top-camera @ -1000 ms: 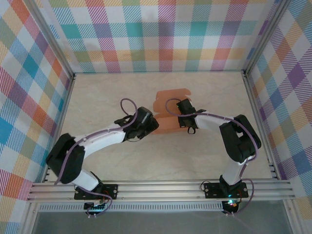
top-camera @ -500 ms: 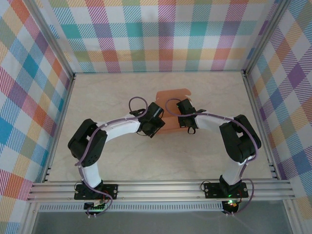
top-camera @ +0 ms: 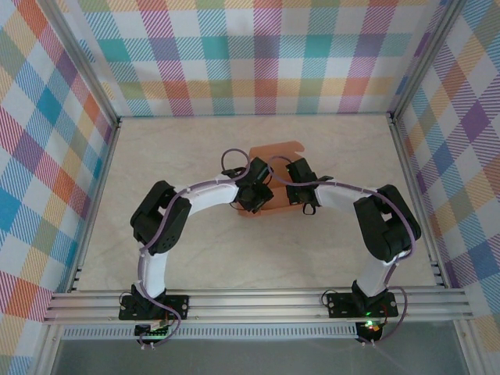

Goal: Fold the paper box

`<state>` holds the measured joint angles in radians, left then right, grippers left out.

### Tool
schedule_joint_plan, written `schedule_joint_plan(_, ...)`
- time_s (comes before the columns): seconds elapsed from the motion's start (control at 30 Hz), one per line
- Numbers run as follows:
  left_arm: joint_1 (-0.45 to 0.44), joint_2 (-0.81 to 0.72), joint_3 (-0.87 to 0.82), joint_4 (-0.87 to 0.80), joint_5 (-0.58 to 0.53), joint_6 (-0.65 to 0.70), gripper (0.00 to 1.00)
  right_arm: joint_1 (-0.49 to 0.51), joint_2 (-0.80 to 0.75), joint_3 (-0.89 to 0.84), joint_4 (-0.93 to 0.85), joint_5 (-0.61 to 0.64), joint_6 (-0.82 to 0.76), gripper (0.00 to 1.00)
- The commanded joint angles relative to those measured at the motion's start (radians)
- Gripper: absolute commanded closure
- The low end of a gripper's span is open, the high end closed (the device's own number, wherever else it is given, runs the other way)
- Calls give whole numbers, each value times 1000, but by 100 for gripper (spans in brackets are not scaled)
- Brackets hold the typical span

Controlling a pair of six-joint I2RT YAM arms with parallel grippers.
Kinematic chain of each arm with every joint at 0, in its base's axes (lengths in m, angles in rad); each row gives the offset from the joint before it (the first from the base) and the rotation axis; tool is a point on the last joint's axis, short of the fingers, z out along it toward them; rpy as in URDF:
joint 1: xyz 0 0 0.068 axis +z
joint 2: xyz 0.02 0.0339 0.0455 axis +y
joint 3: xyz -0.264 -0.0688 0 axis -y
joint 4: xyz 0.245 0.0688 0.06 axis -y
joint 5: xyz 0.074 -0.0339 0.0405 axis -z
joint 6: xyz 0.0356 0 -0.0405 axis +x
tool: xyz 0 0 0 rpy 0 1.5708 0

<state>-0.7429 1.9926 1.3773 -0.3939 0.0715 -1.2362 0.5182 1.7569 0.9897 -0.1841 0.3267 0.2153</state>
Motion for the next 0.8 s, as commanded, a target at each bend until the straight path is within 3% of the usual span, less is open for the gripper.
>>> schedule_joint_plan(0.0, -1, 16, 3, 12, 72, 37, 61, 5, -25, -21, -5, -45, -27, 89)
schedule_joint_plan(0.17, -1, 17, -23, 107, 172, 104, 68, 3, -23, -30, 15, -63, -20, 90)
schedule_joint_plan(0.4, 5, 35, -38, 187, 284, 133, 69, 0, -20, -38, 24, -71, -15, 89)
schedule_joint_plan(0.63, 5, -74, 12, -68, 29, 331, 61, -7, -36, -52, 26, -58, -16, 89)
schedule_joint_plan(0.77, 6, -172, -37, -122, -140, 403, 53, -10, -36, -56, 29, -60, -15, 89)
